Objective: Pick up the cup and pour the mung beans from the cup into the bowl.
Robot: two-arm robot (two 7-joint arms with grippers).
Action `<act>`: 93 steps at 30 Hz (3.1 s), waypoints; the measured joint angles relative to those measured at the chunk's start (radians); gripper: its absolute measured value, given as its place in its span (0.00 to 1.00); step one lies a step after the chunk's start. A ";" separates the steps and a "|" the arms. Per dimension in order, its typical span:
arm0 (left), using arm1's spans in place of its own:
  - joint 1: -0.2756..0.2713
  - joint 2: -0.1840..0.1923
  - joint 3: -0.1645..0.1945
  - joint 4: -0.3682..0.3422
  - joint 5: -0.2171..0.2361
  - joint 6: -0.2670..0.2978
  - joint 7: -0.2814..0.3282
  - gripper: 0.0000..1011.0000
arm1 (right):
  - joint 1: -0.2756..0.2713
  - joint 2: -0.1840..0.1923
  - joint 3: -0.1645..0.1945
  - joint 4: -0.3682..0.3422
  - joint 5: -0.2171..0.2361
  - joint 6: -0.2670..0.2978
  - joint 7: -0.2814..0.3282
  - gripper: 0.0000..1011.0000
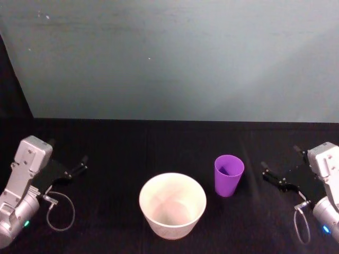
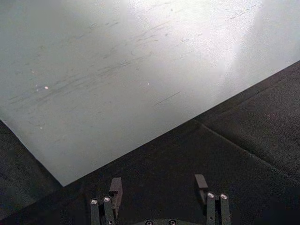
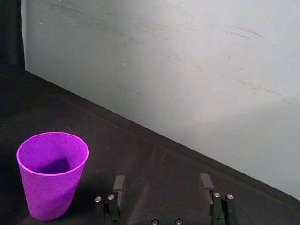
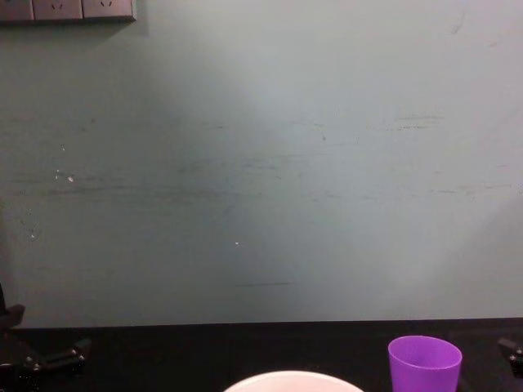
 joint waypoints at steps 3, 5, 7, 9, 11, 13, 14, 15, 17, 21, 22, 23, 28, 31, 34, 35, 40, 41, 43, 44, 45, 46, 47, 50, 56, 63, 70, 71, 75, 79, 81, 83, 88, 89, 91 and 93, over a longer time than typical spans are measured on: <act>0.000 0.000 0.000 0.000 0.000 0.000 0.000 0.99 | 0.000 0.000 0.000 0.000 0.000 0.000 0.000 0.99; 0.000 0.000 0.000 0.000 0.000 0.000 0.000 0.99 | 0.000 0.000 0.000 0.000 0.000 0.000 0.000 0.99; 0.000 0.000 0.000 0.000 0.000 0.000 0.000 0.99 | 0.000 0.000 0.000 0.000 0.000 0.000 0.000 0.99; 0.000 0.000 0.000 0.000 0.000 0.000 0.000 0.99 | 0.000 0.000 0.000 0.000 0.000 0.000 0.000 0.99; 0.000 0.000 0.000 0.000 0.000 0.000 0.000 0.99 | 0.000 0.000 0.000 0.000 0.000 0.000 0.000 0.99; 0.000 0.000 0.000 0.000 0.000 0.000 0.000 0.99 | 0.000 0.000 0.000 0.000 0.000 0.000 0.000 0.99; 0.000 0.000 0.000 0.000 0.000 0.000 0.000 0.99 | 0.000 0.000 0.000 0.000 0.000 0.000 0.000 0.99; 0.000 0.000 0.000 0.000 0.000 0.000 0.000 0.99 | 0.000 0.000 0.000 0.000 0.000 0.000 0.000 0.99; 0.000 0.000 0.000 0.000 0.000 0.000 0.000 0.99 | 0.000 0.000 0.000 0.000 0.000 0.000 0.000 0.99; 0.000 0.000 0.000 0.000 0.000 0.000 0.000 0.99 | -0.002 0.004 0.002 -0.003 -0.001 -0.001 0.004 0.99; 0.000 0.000 0.000 0.000 0.000 0.000 0.000 0.99 | -0.005 0.007 0.005 -0.006 -0.001 -0.003 0.009 0.99; 0.000 0.000 0.000 0.000 0.000 0.000 0.000 0.99 | -0.009 0.009 0.008 -0.009 -0.001 -0.005 0.014 0.99; 0.000 0.000 0.000 0.000 0.000 0.000 0.000 0.99 | -0.083 0.033 0.042 -0.066 0.018 -0.033 0.039 0.99; 0.000 0.000 0.000 0.000 0.000 0.000 0.000 0.99 | -0.117 0.040 0.057 -0.089 0.038 -0.049 0.049 0.99; 0.000 0.000 0.000 0.000 0.000 0.000 0.000 0.99 | -0.159 0.042 0.076 -0.111 0.073 -0.074 0.072 0.99; 0.000 0.000 0.000 0.000 0.000 0.000 0.000 0.99 | -0.168 0.041 0.080 -0.113 0.085 -0.083 0.081 0.99; 0.000 0.000 0.000 0.000 0.000 0.000 0.000 0.99 | -0.211 0.016 0.087 -0.112 0.137 -0.144 0.143 0.99; 0.000 0.000 0.000 0.000 0.000 0.000 0.000 0.99 | -0.214 0.011 0.085 -0.110 0.140 -0.150 0.150 0.99; 0.000 0.000 0.000 0.000 0.000 0.000 0.000 0.99 | -0.217 -0.005 0.077 -0.101 0.146 -0.164 0.172 0.99; 0.000 0.000 0.000 0.000 0.000 0.000 0.000 0.99 | -0.217 -0.011 0.074 -0.097 0.148 -0.167 0.179 0.99; 0.000 0.000 0.000 0.000 0.000 0.000 0.000 0.99 | -0.216 -0.017 0.070 -0.091 0.148 -0.170 0.186 0.99; 0.000 0.000 0.000 0.000 0.000 0.000 0.000 0.99 | -0.212 -0.029 0.065 -0.080 0.147 -0.175 0.196 0.99; 0.000 0.000 0.000 0.000 0.000 0.000 0.000 0.99 | -0.209 -0.035 0.062 -0.075 0.147 -0.176 0.201 0.99; 0.000 0.000 0.000 0.000 0.000 0.000 0.000 0.99 | -0.194 -0.059 0.054 -0.052 0.147 -0.177 0.218 0.99; 0.000 0.000 0.000 0.000 0.000 0.000 0.000 0.99 | -0.155 -0.103 0.045 -0.006 0.141 -0.175 0.238 0.99; 0.000 0.000 0.000 0.000 0.000 0.000 0.000 0.99 | -0.100 -0.147 0.042 0.056 0.134 -0.172 0.275 0.99; 0.000 0.000 0.000 0.000 0.000 0.000 0.000 0.99 | -0.057 -0.173 0.044 0.099 0.117 -0.160 0.296 0.99; 0.000 0.000 0.000 0.000 0.000 0.000 0.000 0.99 | -0.047 -0.180 0.046 0.110 0.114 -0.158 0.300 0.99; 0.000 0.000 0.000 0.000 0.000 0.000 0.000 0.99 | -0.024 -0.197 0.047 0.134 0.108 -0.153 0.312 0.99; 0.000 0.000 0.000 0.000 0.000 0.000 0.000 0.99 | -0.004 -0.216 0.047 0.155 0.100 -0.151 0.323 0.99; 0.000 0.000 0.000 0.000 0.000 0.000 0.000 0.99 | 0.006 -0.227 0.046 0.166 0.095 -0.148 0.329 0.99; 0.000 0.000 0.000 0.000 0.000 0.000 0.000 0.99 | 0.011 -0.233 0.047 0.171 0.092 -0.147 0.330 0.99; 0.000 0.000 0.000 0.000 0.000 0.000 0.000 0.99 | 0.022 -0.248 0.052 0.189 0.085 -0.145 0.338 0.99; 0.000 0.000 0.000 0.000 0.000 0.000 0.000 0.99 | 0.024 -0.251 0.055 0.193 0.082 -0.145 0.340 0.99; 0.000 0.000 0.000 0.000 0.000 0.000 0.000 0.99 | 0.024 -0.255 0.059 0.195 0.076 -0.145 0.341 0.99; 0.000 0.000 0.000 0.000 0.000 0.000 0.000 0.99 | 0.024 -0.257 0.063 0.194 0.068 -0.144 0.340 0.99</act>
